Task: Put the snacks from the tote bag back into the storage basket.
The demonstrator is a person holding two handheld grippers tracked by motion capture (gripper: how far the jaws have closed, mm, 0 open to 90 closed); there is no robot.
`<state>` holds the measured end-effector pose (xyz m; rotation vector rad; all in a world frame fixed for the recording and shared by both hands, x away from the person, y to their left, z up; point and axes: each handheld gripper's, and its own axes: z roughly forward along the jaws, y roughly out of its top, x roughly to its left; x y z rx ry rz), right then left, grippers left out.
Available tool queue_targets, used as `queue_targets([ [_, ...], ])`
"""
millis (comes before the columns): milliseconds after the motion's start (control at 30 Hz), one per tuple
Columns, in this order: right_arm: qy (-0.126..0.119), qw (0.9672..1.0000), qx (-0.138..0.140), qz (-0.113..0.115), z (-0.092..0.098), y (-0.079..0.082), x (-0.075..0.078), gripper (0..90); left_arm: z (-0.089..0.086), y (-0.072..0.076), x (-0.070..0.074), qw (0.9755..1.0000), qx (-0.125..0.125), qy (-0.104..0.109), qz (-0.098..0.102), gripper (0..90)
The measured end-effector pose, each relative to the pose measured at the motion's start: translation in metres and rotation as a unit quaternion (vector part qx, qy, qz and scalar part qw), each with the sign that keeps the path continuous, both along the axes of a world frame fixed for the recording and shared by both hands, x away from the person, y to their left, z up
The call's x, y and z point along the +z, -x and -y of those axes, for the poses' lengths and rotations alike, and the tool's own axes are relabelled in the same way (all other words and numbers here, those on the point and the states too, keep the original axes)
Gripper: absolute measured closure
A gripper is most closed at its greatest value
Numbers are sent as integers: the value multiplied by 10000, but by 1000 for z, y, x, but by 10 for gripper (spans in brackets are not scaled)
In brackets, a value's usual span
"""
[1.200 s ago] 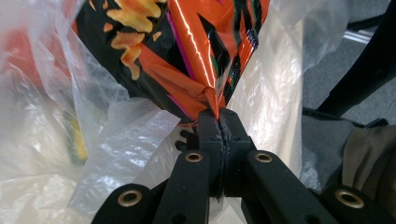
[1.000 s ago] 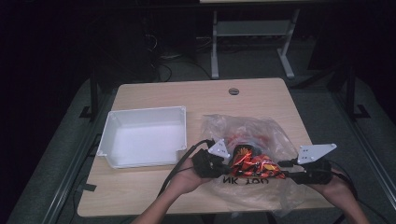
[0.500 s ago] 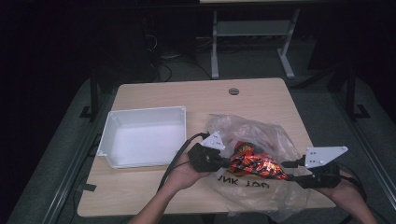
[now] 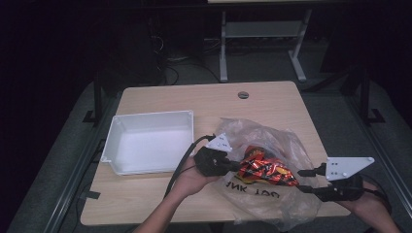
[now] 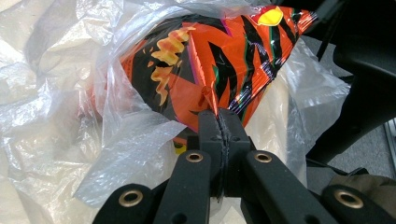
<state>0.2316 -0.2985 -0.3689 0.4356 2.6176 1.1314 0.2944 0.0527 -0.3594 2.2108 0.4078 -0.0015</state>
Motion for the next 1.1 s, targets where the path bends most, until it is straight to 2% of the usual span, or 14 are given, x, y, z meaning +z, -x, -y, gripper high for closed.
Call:
queue_targets([
  [67, -137, 9999, 63, 31, 0, 2, 3, 551, 0, 0, 0, 10000, 11, 6, 1, 900],
  [267, -54, 9996, 197, 194, -12, 5, 8, 518, 3, 0, 2, 10000, -29, 26, -28, 900],
  [467, 178, 9986, 133, 477, -24, -1, 8, 469, 5, 0, 4, 10000, -79, 7, 5, 900],
  [767, 424, 9969, 81, 665, -40, -8, -5, 396, 8, 1, 5, 9999, -106, 42, -7, 900],
  [967, 556, 9951, 33, 811, -51, -13, -14, 406, 9, 0, 4, 9999, -117, 36, -10, 900],
  [1100, 647, 9937, -46, 910, -55, -15, -17, 486, 9, 0, 4, 9999, -131, 66, -51, 900],
])
